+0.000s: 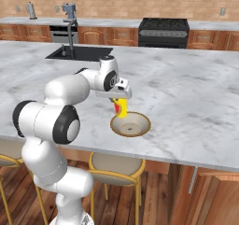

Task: Place the cup inside the bowl on the dining table and move the bowl to any counter.

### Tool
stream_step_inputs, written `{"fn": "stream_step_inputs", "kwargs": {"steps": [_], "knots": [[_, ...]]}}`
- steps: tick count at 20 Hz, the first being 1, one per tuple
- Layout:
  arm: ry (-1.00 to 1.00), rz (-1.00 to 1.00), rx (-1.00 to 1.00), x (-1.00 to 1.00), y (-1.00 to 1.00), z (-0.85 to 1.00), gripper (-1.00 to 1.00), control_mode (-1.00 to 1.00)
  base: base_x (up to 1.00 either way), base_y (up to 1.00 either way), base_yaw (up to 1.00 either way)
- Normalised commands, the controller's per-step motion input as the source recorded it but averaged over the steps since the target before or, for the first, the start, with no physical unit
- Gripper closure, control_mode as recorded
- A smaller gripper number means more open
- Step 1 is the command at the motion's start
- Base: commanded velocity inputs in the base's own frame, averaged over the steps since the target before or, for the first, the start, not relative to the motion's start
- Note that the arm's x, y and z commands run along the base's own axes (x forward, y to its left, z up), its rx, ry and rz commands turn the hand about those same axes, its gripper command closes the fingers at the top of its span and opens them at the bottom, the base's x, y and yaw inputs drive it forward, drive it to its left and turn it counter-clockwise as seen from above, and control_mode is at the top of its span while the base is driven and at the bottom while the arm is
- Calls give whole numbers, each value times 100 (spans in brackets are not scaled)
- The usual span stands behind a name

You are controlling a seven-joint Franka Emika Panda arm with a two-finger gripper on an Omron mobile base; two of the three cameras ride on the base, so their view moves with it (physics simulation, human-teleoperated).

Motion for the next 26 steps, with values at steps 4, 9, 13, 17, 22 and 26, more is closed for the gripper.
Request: {"fn": "stream_step_inputs", "kwargs": {"steps": [4, 9, 13, 17, 22, 26], "knots": [[0, 6, 5, 0, -31, -6, 100, -100, 0, 0, 0], [0, 7, 11, 0, -24, -8, 100, -100, 0, 0, 0], [0, 8, 13, 0, -17, -4, 100, -100, 0, 0, 0], [0, 9, 11, 0, -12, -1, 100, -100, 0, 0, 0], [0, 6, 1, 0, -5, -6, 100, -100, 0, 0, 0], [0, 0, 0, -1, -2, -9, 100, -100, 0, 0, 0]]}}
